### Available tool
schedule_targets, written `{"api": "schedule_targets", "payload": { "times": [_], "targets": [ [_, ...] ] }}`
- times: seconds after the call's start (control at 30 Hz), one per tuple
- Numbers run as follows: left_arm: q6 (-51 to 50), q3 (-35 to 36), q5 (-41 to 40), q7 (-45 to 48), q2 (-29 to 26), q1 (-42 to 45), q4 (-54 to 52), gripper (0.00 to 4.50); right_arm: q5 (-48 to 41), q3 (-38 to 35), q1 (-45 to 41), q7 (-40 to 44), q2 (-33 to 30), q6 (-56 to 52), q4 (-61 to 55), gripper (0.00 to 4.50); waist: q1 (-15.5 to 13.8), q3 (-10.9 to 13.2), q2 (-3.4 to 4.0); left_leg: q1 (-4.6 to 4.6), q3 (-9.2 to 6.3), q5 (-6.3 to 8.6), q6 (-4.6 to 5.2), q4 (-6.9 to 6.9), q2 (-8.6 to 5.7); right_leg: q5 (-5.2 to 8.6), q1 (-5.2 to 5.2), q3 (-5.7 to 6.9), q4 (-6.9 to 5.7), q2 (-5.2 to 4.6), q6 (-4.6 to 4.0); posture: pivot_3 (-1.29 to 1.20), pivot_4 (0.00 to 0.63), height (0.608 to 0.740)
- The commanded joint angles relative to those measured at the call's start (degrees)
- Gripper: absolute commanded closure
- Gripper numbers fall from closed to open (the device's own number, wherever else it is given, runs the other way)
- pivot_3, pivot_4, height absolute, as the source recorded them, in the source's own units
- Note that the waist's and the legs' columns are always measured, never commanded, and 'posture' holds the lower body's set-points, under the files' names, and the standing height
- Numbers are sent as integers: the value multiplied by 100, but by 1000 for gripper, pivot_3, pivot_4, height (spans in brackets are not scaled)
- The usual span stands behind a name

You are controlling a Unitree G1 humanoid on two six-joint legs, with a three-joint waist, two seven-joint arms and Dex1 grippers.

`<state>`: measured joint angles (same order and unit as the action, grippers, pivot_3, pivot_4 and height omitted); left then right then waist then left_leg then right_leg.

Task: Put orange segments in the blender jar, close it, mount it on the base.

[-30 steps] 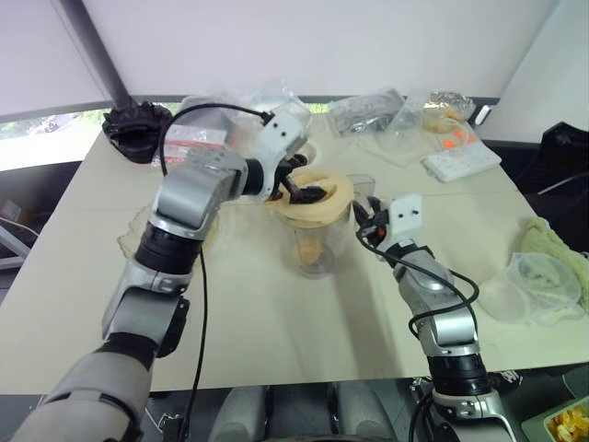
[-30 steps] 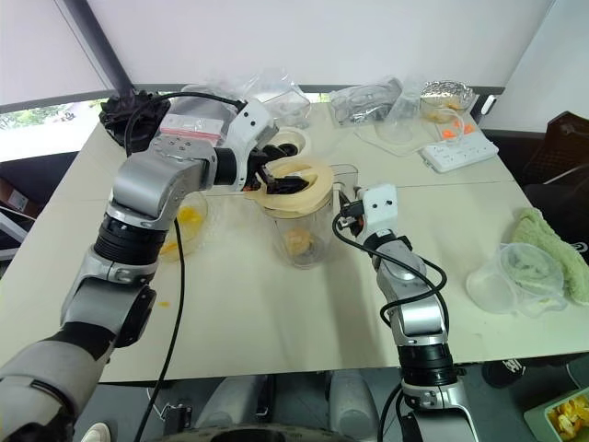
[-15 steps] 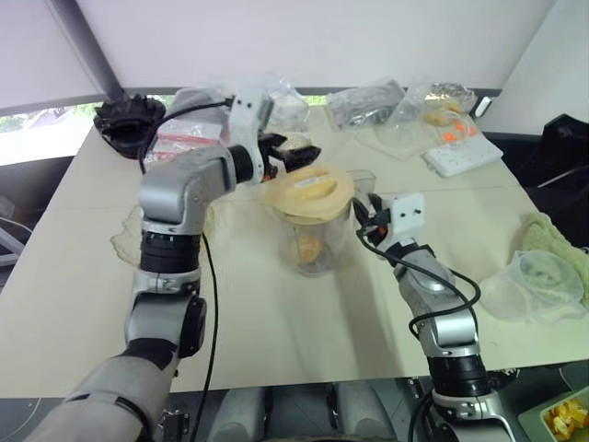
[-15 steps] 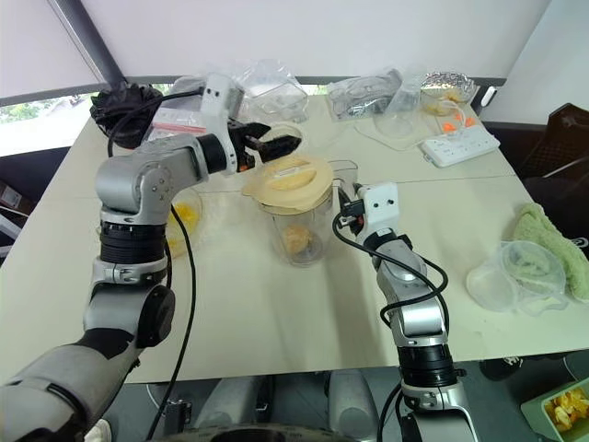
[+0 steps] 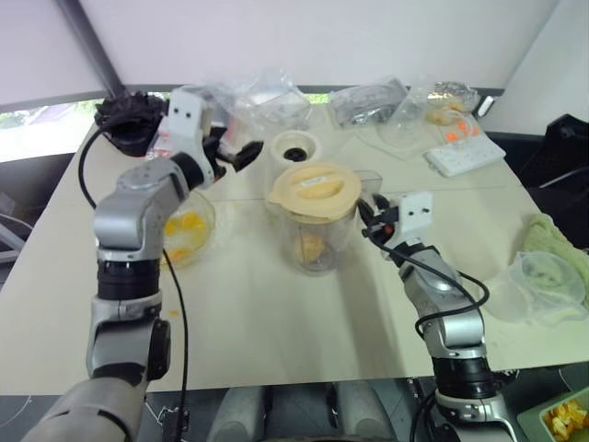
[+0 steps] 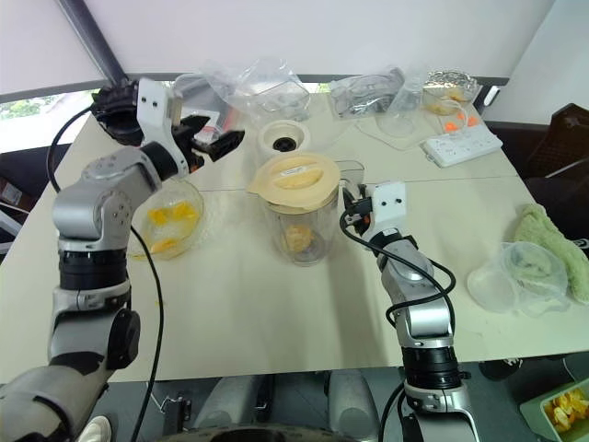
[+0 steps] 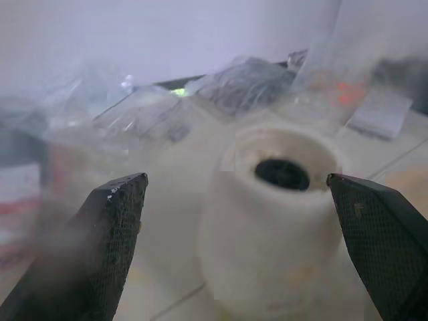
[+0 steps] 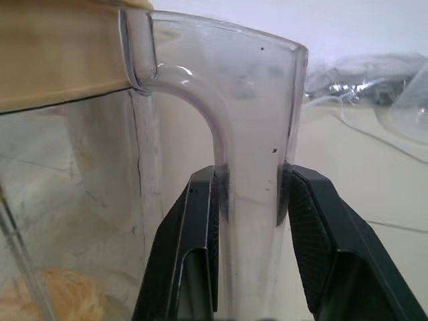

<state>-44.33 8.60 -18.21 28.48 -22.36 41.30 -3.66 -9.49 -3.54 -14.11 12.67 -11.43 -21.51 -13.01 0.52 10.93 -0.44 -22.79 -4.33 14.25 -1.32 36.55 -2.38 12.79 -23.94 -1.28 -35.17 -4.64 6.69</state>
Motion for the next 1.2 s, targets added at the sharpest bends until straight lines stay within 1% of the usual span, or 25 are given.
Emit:
{"api": "schedule_targets", "payload": {
  "times": [0.03, 0.1, 0.27, 0.4, 0.5, 0.57, 0.63, 0.7, 0.8, 0.93, 1.0, 1.1, 1.2],
  "targets": [
    [190, -34, -93, -74, 8, -276, -719, 53, -328, -363, -109, -95, -55, -240, -807, 3536, -7, 0, 0, -23, -1, -4, -6, 2, -1, -3, -22, 1, -2, -2, -2, 0, 150, 740],
    [232, -48, -77, -144, 45, -462, -874, 53, -434, -490, -179, -156, -67, -441, -987, 3536, 1, 0, 0, -67, 0, -8, -12, 16, -3, -10, -67, 0, -11, -4, -4, 0, 150, 740],
    [316, 40, -117, -390, 186, -819, -1107, 53, -662, -828, -455, -299, -196, -934, -1359, 3536, 21, 1, 1, -66, 0, -8, -11, 16, -2, -13, -68, 1, -13, -2, -6, 0, 150, 740],
    [489, -36, -30, -328, -1, -1180, -1264, 53, -795, -1230, -861, -437, -481, -1263, -1506, 3536, 39, 1, 2, -62, 5, -9, -11, 18, 1, -14, -68, 1, -16, 3, -9, 0, 150, 740],
    [571, -36, -68, -308, -69, -1329, -1299, 53, -877, -1365, -1197, -487, -651, -1434, -1509, 3536, 24, 2, 2, -62, 7, -10, -11, 25, 2, -16, -68, 1, -21, 6, -12, 0, 150, 740],
    [720, -142, -20, -241, -125, -1534, -1329, 53, -913, -1432, -1763, -381, -929, -1448, -1233, 3536, 28, 8, 10, -64, 12, -10, -11, 33, 2, -16, -67, -1, -22, 4, -12, 0, 150, 740],
    [780, -188, -50, -254, -60, -1665, -1353, 53, -959, -1428, -2421, -347, -1084, -1517, -854, 3536, 55, 13, 17, -63, 13, -10, -10, 35, 3, -17, -65, 0, -22, 5, -12, 0, 150, 740],
    [830, -236, -68, -306, 46, -1764, -1386, 53, -1064, -1382, -3129, -355, -1050, -1558, -395, 3536, 69, 21, 27, -63, 30, -10, -9, 42, 4, -21, -68, -8, -23, 2, -18, 0, 150, 740],
    [936, -357, 0, -359, 125, -1906, -1430, 53, -1034, -1203, -3943, -304, -918, -1405, 296, 3536, 61, 21, 26, -60, 41, -11, -8, 45, 10, -26, -66, 0, -29, 13, -24, 0, 150, 740],
    [976, -453, 40, -438, 180, -2085, -1574, 53, -826, -928, -4790, -280, -733, -952, 1302, 3536, 50, 20, 25, -61, 46, -11, -8, 40, 11, -26, -70, 1, -35, 16, -25, 0, 150, 740],
    [1000, -485, 62, -478, 186, -2172, -1649, 53, -732, -815, -5142, -286, -614, -673, 1829, 3536, 59, 21, 26, -61, 57, -10, -7, 41, 11, -27, -72, -5, -35, 9, -25, 0, 150, 740],
    [1015, -508, 74, -545, 182, -2243, -1726, 53, -632, -731, -5390, -294, -490, -325, 2360, 3536, 39, 21, 25, -63, 58, -10, -7, 43, 11, -27, -72, -7, -33, 6, -24, 0, 150, 740],
    [1055, -525, 173, -655, 142, -2429, -1946, 53, -310, -430, -5499, -150, -212, 643, 3377, 3536, 52, 22, 25, -64, 57, -9, -5, 40, 10, -28, -74, -6, -33, 6, -24, 0, 150, 740]
  ]
}}
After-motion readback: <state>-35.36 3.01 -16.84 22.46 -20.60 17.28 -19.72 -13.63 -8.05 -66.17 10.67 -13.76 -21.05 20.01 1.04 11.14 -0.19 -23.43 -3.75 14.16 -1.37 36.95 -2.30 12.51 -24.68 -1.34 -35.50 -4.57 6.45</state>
